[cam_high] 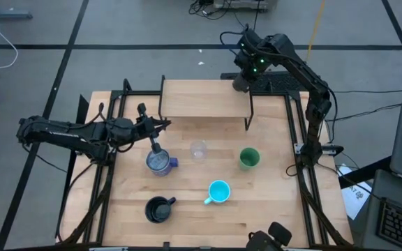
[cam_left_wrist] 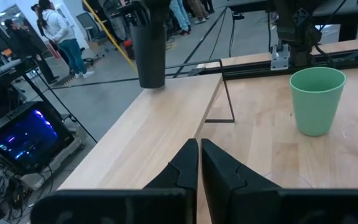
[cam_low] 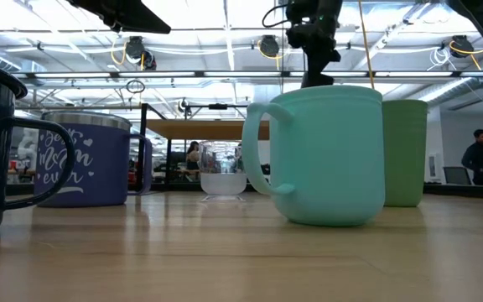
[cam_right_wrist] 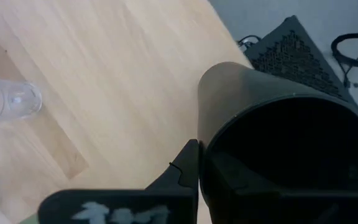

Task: Stack small to large cups/mugs on shelf
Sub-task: Put the black cup on the shelf

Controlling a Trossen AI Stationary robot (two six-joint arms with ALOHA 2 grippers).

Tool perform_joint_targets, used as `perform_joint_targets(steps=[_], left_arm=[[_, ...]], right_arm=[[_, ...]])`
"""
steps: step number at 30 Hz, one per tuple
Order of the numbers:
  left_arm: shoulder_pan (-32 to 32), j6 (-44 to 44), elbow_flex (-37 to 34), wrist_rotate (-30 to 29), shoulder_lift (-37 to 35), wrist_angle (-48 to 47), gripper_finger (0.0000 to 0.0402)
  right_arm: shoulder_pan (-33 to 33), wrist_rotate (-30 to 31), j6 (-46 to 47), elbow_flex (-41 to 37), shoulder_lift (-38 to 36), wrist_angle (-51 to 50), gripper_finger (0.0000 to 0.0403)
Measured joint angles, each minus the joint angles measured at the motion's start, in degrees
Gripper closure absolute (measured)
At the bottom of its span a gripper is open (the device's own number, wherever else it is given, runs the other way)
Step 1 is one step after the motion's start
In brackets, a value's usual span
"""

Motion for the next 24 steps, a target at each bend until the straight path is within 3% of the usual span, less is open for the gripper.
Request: perform_joint_targets(steps=[24], left_arm=[[0.00, -0.56, 0.00, 0.00, 0.00, -0.21, 0.0380]], right_arm=[[0.96, 0.18, -1.08, -1.61, -0.09, 1.01, 0.0392]])
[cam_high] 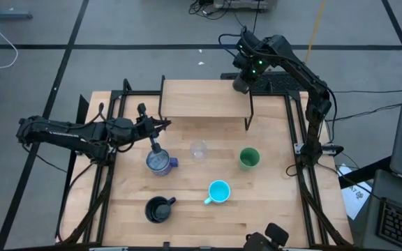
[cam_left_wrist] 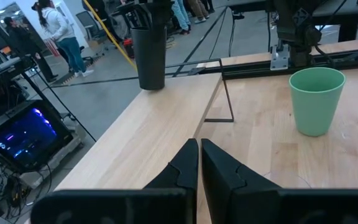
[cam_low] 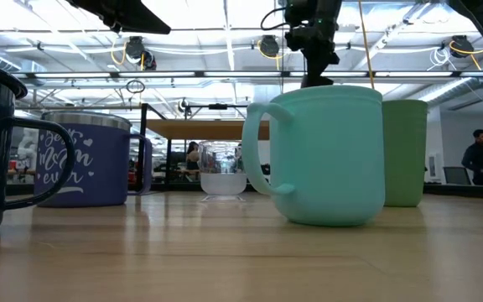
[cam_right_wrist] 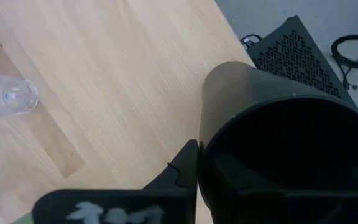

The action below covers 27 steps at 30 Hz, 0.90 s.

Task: Stack small to large cups/mugs on shelf
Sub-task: Put the black cup on the shelf

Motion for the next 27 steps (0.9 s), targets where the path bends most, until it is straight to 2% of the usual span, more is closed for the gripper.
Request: perform_joint_targets(steps=[10, 27], left_arm=[[0.00, -0.01, 0.02, 0.00, 0.00, 0.01, 0.0380], [-0.02, 0.01, 0.02, 0.00, 0.00, 0.00, 0.0380]], right_arm=[[2.34, -0.04, -2.33, 0.00, 0.02, 0.02, 0.0392], [2.38, -0.07, -2.85, 0.00, 0.02, 1.03, 0.0391]])
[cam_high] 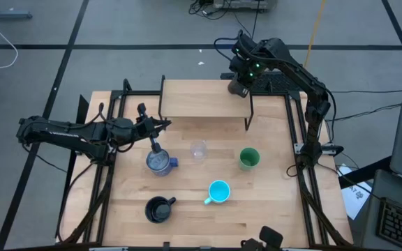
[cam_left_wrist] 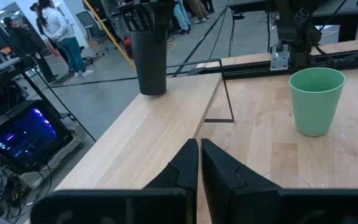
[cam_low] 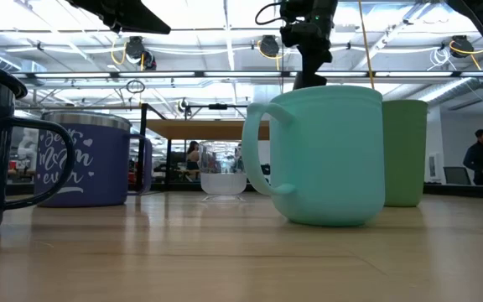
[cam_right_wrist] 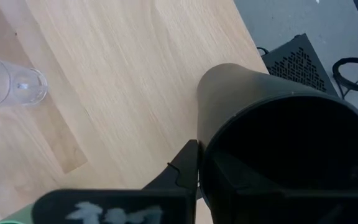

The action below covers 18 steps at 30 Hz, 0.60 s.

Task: Stack small to large cups/mugs on shelf
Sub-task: Put the black cup on the shelf

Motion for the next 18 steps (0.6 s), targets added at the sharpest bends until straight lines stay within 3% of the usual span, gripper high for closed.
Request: perform_joint_targets(steps=[15, 18], left_arm=[[0.02, 0.02, 0.02, 0.00, 0.00, 0.02, 0.0380], [0.02, 0.02, 0.02, 0.00, 0.00, 0.04, 0.0380]], right_arm=[[0.02, 0.45, -5.22, 0.00, 0.00, 0.32, 0.0392], [0.48, 3.13, -7.44, -0.01, 0.00, 0.32, 0.0392]])
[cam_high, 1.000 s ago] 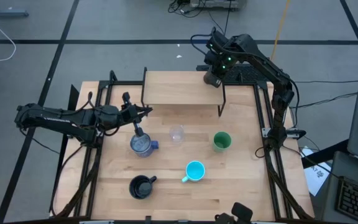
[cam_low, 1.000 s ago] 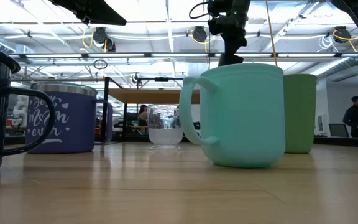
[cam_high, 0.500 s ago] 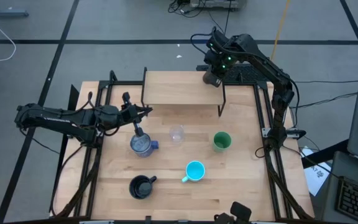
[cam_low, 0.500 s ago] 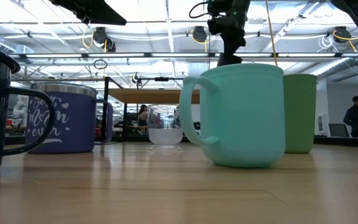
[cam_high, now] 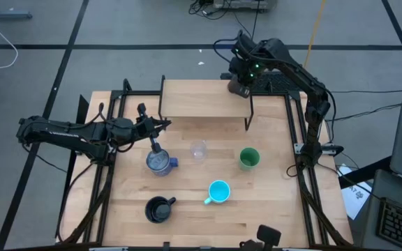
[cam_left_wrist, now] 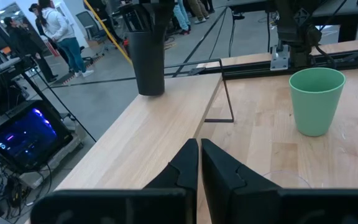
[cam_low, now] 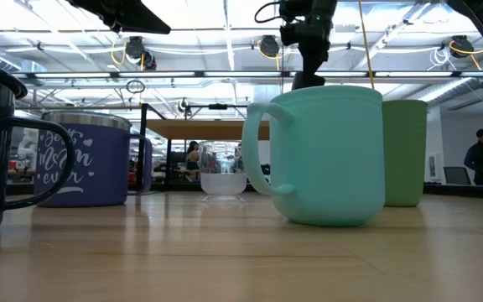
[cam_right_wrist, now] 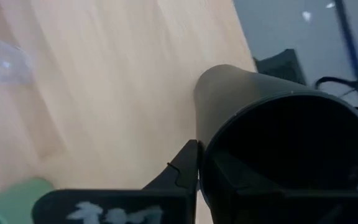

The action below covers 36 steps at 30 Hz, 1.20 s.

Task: Stack small to large cups/mugs on shelf
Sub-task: Put the black cup on the shelf

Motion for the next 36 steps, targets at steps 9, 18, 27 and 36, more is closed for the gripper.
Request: perform_joint_targets(steps=[9, 18, 27, 36], left_arm=[[0.00, 0.43, 0.00, 0.01, 0.00, 1.30, 0.0380], [0.00, 1.02, 0.00, 0.00, 0.00, 1.51, 0.0380], [0.00, 0.81, 0.00, 0.00, 0.00, 1.18, 0.0380], [0.00, 0.83, 0.00, 0.00, 0.00, 1.03, 0.0380]], right_arm=[[2.63, 7.66, -8.94, -0.01, 0.00, 0.12, 0.0392], [3.27, 8.42, -10.50, -0.01, 0.00, -2.57, 0.0391], [3.27, 8.45, -10.60, -0.01, 0.00, -1.98, 0.0349], [3.27, 9.57, -11.80, -0.01, 0.00, 0.11, 0.0299]])
